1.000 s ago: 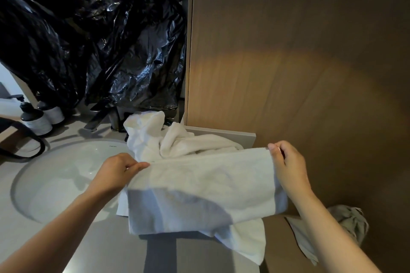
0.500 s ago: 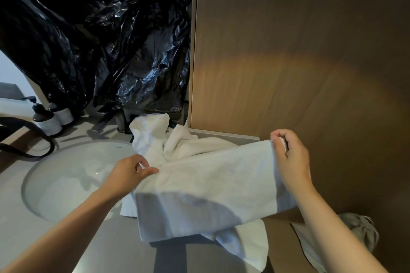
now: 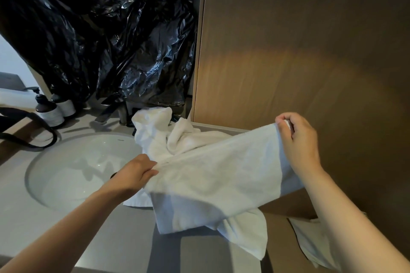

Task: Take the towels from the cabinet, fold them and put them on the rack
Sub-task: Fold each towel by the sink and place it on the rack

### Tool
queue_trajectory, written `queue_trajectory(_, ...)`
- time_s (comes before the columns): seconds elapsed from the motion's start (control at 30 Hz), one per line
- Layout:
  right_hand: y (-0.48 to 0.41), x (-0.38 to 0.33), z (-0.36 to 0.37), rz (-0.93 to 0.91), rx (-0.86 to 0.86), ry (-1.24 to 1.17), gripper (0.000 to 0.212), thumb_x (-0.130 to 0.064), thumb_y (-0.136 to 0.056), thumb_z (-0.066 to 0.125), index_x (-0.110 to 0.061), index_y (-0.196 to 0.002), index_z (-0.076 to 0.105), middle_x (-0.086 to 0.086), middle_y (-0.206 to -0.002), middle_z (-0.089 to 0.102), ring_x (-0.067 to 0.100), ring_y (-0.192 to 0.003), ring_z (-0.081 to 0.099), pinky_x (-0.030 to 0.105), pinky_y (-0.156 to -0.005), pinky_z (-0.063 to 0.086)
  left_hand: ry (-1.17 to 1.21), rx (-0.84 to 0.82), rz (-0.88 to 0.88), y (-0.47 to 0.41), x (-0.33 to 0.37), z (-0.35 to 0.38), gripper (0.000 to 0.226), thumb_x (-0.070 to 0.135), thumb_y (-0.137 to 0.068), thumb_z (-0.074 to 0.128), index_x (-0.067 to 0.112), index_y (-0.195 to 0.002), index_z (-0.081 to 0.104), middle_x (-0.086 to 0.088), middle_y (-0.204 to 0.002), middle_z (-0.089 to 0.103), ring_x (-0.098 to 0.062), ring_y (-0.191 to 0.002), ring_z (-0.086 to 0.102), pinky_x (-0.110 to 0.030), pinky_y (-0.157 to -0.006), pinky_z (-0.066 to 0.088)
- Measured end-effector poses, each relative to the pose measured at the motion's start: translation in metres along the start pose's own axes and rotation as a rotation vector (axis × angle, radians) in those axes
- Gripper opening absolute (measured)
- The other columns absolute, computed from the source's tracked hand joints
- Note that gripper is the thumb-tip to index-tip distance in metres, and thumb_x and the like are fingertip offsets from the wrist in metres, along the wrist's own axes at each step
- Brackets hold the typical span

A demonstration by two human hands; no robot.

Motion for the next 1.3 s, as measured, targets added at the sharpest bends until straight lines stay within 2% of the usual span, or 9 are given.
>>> queue_trajectory(0.17,0.008,-0.036,-0.003,-0.070,0.018,0.097,0.015,-0.022,-0.101,0.050,-0.016,-0.102,0.063,-0.002,-0.096,0.060,0.013,-0.087,0.057,0.038,-0.075,0.054,-0.135,-0.114,0.063,-0.002,0.002,0.001,0.024,0.026,-0.101,0.045,0.011,-0.100,0.064,-0.006,-0.101,0.059,-0.021,-0.095,0.052,-0.026,-0.083,0.039)
queue_trajectory(0.37,0.021,-0.086,-0.007,-0.112,0.047,0.137,0.014,-0.025,-0.100,0.051,-0.018,-0.096,0.063,-0.004,-0.092,0.059,0.008,-0.081,0.056,0.033,-0.068,0.052,0.037,0.099,0.254,-0.007,0.068,-0.040,0.051,0.042,-0.097,0.052,0.018,-0.142,0.046,0.000,-0.136,0.052,-0.019,-0.122,0.048,-0.024,-0.100,0.037)
queue_trajectory(0.57,0.034,-0.135,-0.023,-0.212,0.087,0.245,0.018,-0.025,-0.100,0.053,-0.013,-0.093,0.064,-0.001,-0.085,0.058,0.010,-0.073,0.052,0.031,-0.062,0.047,0.229,-0.155,0.435,-0.022,0.174,-0.013,0.072,0.050,-0.099,0.040,0.019,-0.155,0.006,-0.002,-0.160,0.021,-0.019,-0.145,0.021,-0.030,-0.118,0.018)
queue_trajectory(0.67,0.041,-0.145,-0.040,-0.198,0.127,0.297,0.016,-0.027,-0.099,0.055,-0.016,-0.092,0.065,-0.003,-0.084,0.058,0.010,-0.074,0.054,0.031,-0.062,0.050,0.315,-0.082,0.518,-0.021,0.199,-0.016,0.051,0.043,-0.101,0.038,0.018,-0.145,0.033,-0.004,-0.142,0.046,-0.023,-0.129,0.043,-0.038,-0.106,0.036)
queue_trajectory(0.73,0.044,-0.147,-0.055,-0.173,0.161,0.324,0.016,-0.028,-0.098,0.056,-0.016,-0.092,0.065,-0.003,-0.084,0.059,0.011,-0.074,0.055,0.034,-0.064,0.052,0.411,0.005,0.570,-0.011,0.210,-0.024,0.038,0.042,-0.101,0.038,0.018,-0.128,0.048,0.001,-0.120,0.056,-0.018,-0.111,0.053,-0.028,-0.090,0.041)
queue_trajectory(0.97,0.060,-0.141,-0.112,-0.058,0.229,0.339,0.018,-0.034,-0.097,0.058,-0.019,-0.093,0.067,-0.008,-0.086,0.063,0.008,-0.080,0.060,0.025,-0.070,0.053,0.563,0.028,0.689,0.024,0.268,-0.038,0.032,0.057,-0.095,0.037,0.029,-0.104,0.051,0.012,-0.092,0.060,-0.006,-0.083,0.057,-0.016,-0.068,0.040)
queue_trajectory(1.07,0.082,-0.124,-0.157,0.059,0.346,0.245,0.016,-0.045,-0.093,0.060,-0.031,-0.099,0.064,-0.024,-0.093,0.062,-0.001,-0.093,0.060,0.009,-0.075,0.051,0.641,-0.006,0.750,0.034,0.308,-0.047,0.021,0.050,-0.093,0.044,0.033,-0.096,0.056,0.019,-0.086,0.062,-0.001,-0.082,0.059,-0.011,-0.064,0.039)
queue_trajectory(1.17,0.120,-0.093,-0.205,0.231,0.419,0.188,0.036,-0.063,-0.089,0.055,-0.045,-0.119,0.054,-0.035,-0.112,0.054,-0.012,-0.105,0.054,-0.001,-0.074,0.042,0.717,-0.107,0.814,0.048,0.358,-0.048,0.015,0.040,-0.098,0.051,0.029,-0.094,0.061,0.018,-0.086,0.064,-0.002,-0.081,0.061,-0.018,-0.065,0.045)
queue_trajectory(1.3,0.194,-0.049,-0.257,0.490,0.528,0.153,0.067,-0.075,-0.081,0.046,-0.045,-0.140,0.038,-0.027,-0.138,0.040,-0.009,-0.115,0.043,0.014,-0.088,0.034,0.808,-0.196,0.911,0.075,0.427,-0.049,0.016,0.044,-0.096,0.053,0.031,-0.099,0.063,0.024,-0.092,0.065,0.002,-0.085,0.063,-0.009,-0.064,0.046)
Point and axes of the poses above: each hand's wrist, its own y-axis away from the middle knuckle, its own z-axis out of the palm, x = y × z, the point moved 9 cm from there along -y, towards the middle knuckle
